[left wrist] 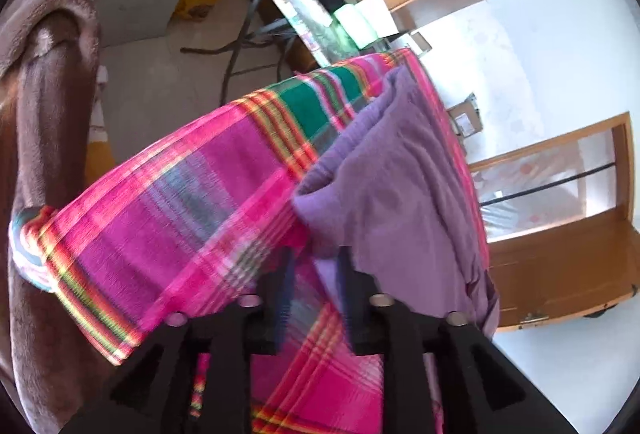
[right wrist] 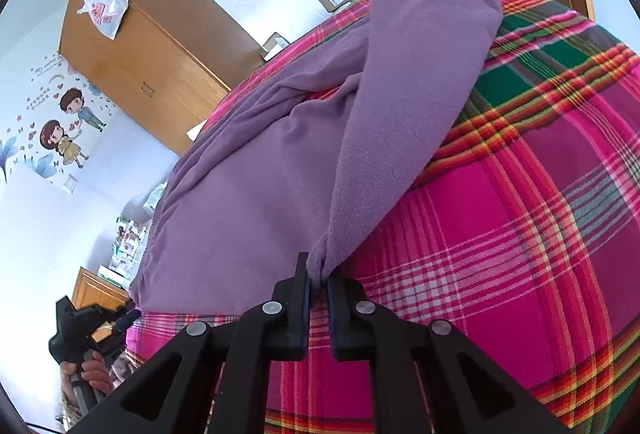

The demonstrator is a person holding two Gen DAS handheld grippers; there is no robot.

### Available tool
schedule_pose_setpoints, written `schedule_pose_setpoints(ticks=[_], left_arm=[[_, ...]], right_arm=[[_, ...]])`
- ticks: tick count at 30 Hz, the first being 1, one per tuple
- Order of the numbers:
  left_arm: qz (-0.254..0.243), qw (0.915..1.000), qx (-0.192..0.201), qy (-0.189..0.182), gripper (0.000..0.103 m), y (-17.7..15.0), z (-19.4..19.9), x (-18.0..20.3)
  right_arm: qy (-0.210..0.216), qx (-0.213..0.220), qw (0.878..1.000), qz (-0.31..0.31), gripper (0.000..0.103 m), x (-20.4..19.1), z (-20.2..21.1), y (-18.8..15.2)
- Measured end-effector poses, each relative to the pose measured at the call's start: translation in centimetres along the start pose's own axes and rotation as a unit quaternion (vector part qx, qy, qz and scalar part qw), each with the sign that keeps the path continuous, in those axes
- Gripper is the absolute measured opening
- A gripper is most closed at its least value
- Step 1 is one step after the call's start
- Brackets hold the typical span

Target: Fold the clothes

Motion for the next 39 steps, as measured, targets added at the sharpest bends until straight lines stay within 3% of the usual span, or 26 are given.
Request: schedule_pose_setpoints(ticks=[4,8,11,12,13,15,30,39], left_arm=[[-0.001,0.9999,0.011,0.003,0.039,0.8,-0.2,0.2],[0.006,0.9998,0.016,0.010,0.039,1.5,-0.6,0.3],[0.006,0.9995,0.018,0.024,0.026,1.6,-0.7,0.2],[0.008,0.9994,0.018,0.028,0.010,1.6,-0.8,0.0],[0.014,0.9994,0.018,0.026,0.010,1.6,-0.8,-0.4],[0.025,0.9993,0.023,0.018,0.009,1.6,-0.5,-0.8],[0.015,0.9994,0.029,0.008,0.008,1.0,2.0,-0.4],[0.024,0.9991,0.023,0.024,0.008,0.8,1.5,-1.5]], right_arm=[[-0.002,0.001,1.000,0.007,0.020,-0.6,-0.3,0.2],[-0.006,0.001,1.000,0.010,0.021,-0.7,-0.3,0.2],[-0.005,0.001,1.000,0.008,0.021,-0.9,-0.5,0.3],[-0.003,0.000,1.000,0.005,0.020,-0.8,-0.5,0.3],[-0.001,0.000,1.000,0.002,0.020,-0.7,-0.5,0.3],[-0.009,0.001,1.000,0.003,0.004,-0.4,-0.5,0.3],[-0.004,0.013,1.000,0.021,0.003,-1.2,1.2,-0.2],[-0.005,-0.008,1.000,0.009,0.003,-0.2,0.4,-0.7]])
Point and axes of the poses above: each gripper's, at about its wrist camera, not at the fingertips, and z roughly against the way its jaws point, x to its right, y to its top, the point moved 6 cm from there along -z, roughly the way its jaws point, and after that the axes turned 13 degrees about -y, right-handed, at the moved point
